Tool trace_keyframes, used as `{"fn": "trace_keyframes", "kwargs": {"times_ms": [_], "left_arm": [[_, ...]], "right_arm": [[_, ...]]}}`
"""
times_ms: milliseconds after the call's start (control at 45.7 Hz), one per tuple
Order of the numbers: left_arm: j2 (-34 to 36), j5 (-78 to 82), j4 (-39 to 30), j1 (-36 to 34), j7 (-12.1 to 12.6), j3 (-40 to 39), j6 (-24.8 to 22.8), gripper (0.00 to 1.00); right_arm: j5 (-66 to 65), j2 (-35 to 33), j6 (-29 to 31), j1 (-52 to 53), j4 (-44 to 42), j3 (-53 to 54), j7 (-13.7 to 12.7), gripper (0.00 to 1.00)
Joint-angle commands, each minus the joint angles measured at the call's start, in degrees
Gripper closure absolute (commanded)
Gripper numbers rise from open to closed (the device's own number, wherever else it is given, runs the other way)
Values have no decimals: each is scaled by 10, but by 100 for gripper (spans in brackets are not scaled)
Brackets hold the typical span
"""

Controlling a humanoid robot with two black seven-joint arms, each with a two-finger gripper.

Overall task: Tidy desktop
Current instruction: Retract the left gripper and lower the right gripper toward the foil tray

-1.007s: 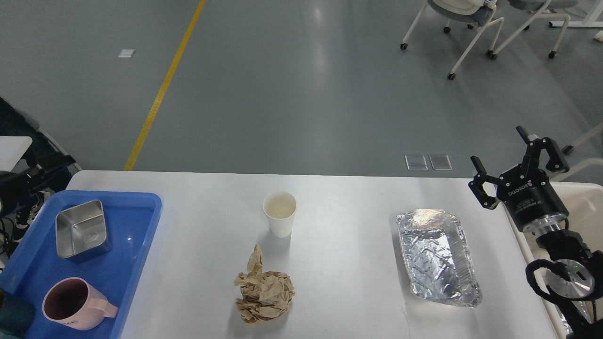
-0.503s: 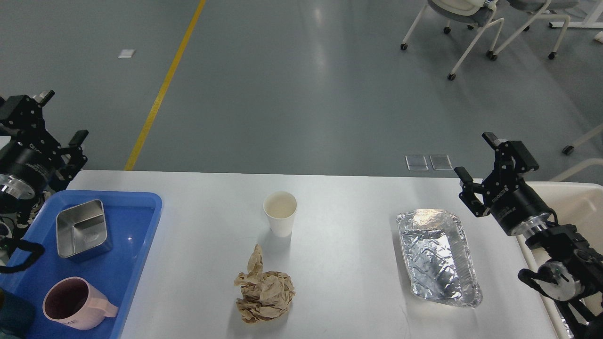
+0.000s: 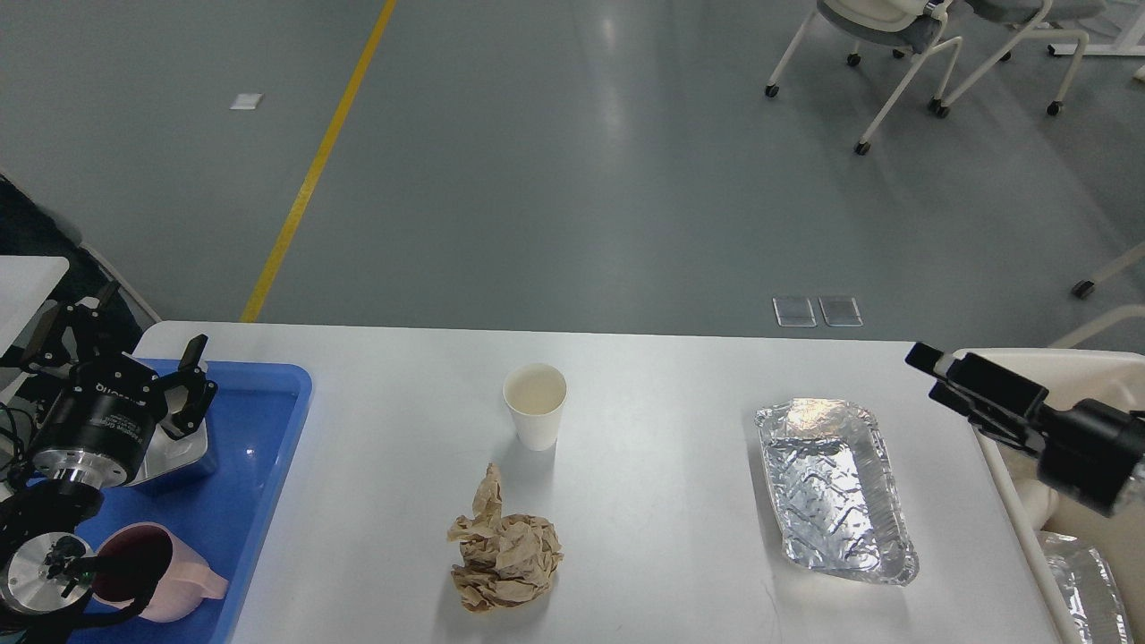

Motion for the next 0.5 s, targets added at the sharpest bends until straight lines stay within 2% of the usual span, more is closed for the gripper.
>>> {"fn": "trace_keyframes", "kwargs": {"times_ms": [0, 197, 481], "left_arm": [[-4, 0, 5, -1, 3, 6, -1, 3], [-6, 1, 13, -13, 6, 11, 1, 3], [-18, 2, 38, -43, 8, 42, 3, 3]], "right_arm": [[-40, -114, 0, -16, 15, -66, 8, 0], [-63, -282, -1, -14, 15, -160, 6, 0], [-55, -380, -8, -8, 16, -228, 4, 0]]}}
